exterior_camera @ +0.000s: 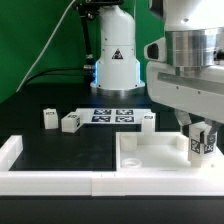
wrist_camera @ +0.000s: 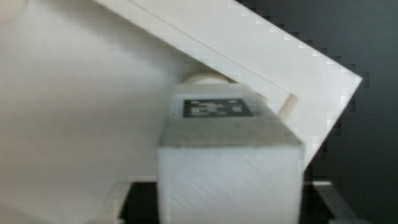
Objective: Assemble one leg
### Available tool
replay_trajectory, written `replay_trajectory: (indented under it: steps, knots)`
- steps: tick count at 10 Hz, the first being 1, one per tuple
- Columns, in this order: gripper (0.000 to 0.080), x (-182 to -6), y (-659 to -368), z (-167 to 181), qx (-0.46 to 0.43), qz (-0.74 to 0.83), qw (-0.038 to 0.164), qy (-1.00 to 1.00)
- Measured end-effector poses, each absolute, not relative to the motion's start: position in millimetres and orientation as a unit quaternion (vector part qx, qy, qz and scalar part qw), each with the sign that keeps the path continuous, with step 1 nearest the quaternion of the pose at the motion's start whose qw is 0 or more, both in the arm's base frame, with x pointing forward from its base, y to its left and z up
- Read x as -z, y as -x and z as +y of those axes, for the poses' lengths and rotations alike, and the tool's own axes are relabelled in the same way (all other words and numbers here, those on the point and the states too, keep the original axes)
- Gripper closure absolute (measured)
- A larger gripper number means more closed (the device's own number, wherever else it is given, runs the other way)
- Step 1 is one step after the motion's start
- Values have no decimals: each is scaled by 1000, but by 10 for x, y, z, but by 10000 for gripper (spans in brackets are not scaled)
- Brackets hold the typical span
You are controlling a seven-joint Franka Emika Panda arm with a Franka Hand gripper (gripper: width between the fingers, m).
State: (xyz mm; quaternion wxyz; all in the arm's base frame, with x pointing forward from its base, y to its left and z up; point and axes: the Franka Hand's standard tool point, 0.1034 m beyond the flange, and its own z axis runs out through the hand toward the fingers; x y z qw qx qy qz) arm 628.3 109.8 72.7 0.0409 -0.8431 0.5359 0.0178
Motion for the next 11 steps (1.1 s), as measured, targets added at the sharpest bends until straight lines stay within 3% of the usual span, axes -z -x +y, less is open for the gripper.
replay_trajectory:
  steps: [4, 6, 7, 8, 9, 11]
  knots:
    - [507, -735, -6282, 1110, -35, 714, 43, 698]
    - [479, -732, -6280, 1119, -36, 720, 43, 691]
    - [304, -732, -6280, 1120, -35, 702, 44, 709]
    - [304, -732, -6280, 1127, -34, 686, 45, 725]
    - [183, -731, -6277, 1137, -30, 641, 46, 766]
    - [158, -730, -6263, 1178, -26, 532, 49, 845]
